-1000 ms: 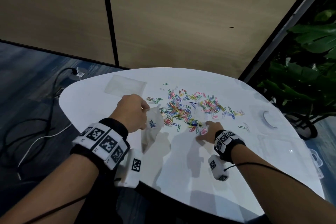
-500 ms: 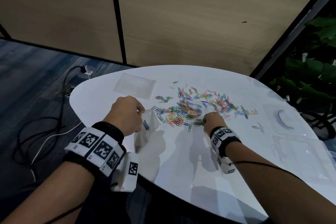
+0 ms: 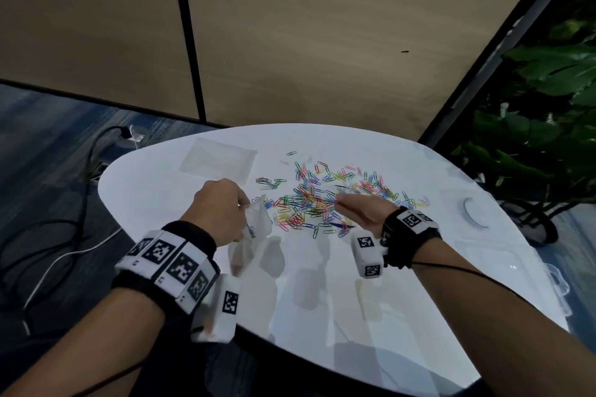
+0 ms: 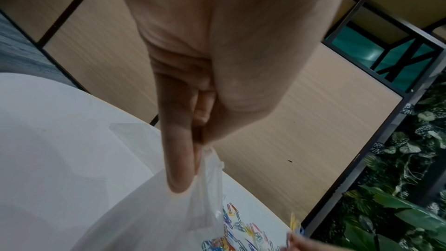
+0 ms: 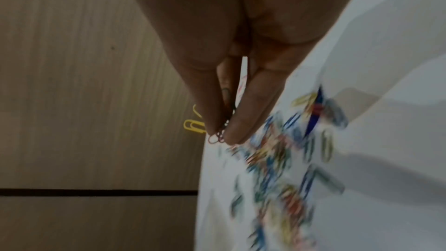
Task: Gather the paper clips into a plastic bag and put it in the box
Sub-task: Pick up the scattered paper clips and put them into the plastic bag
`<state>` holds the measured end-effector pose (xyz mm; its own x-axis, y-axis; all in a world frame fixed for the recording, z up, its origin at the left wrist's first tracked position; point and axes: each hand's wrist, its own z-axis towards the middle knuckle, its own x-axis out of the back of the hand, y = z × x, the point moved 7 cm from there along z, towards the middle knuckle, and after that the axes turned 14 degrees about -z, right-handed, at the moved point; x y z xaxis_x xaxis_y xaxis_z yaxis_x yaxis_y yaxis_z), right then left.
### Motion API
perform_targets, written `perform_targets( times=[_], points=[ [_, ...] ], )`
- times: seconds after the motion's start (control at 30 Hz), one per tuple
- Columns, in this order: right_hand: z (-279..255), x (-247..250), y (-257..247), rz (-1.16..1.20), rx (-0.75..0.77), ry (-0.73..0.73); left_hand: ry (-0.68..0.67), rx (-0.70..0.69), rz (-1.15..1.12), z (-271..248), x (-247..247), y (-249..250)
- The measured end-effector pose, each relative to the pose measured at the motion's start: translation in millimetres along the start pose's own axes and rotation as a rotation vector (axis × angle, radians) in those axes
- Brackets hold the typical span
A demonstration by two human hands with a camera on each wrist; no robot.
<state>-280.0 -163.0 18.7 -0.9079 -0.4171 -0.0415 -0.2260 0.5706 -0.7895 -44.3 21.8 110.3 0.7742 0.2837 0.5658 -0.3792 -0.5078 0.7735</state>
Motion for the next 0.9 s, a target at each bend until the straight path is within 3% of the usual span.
perform_targets(
  times=[0.13,0.27,0.6,0.77,0.9],
  points=[
    [-33,-57,-13,0.045,0.025,-0.249,-0.008,0.001,0.006,-2,-5,5],
    [-60,-104,-3,-0.014,0.072,-0.374,-0.010,0.006,-0.010,-4,-7,4],
    [-71,-142,7,-0.562,0.359,-0.175,-0.066,-0.025,-0.125,-6,-15,1],
    [-82,-157,-9,-1.095,0.691,-0.045,-0.095,-0.030,-0.119,-10,-12,2],
    [-83,-164,-5,-1.212,0.691,-0.086,-0.078,-0.021,-0.108,-11,-7,0]
  ],
)
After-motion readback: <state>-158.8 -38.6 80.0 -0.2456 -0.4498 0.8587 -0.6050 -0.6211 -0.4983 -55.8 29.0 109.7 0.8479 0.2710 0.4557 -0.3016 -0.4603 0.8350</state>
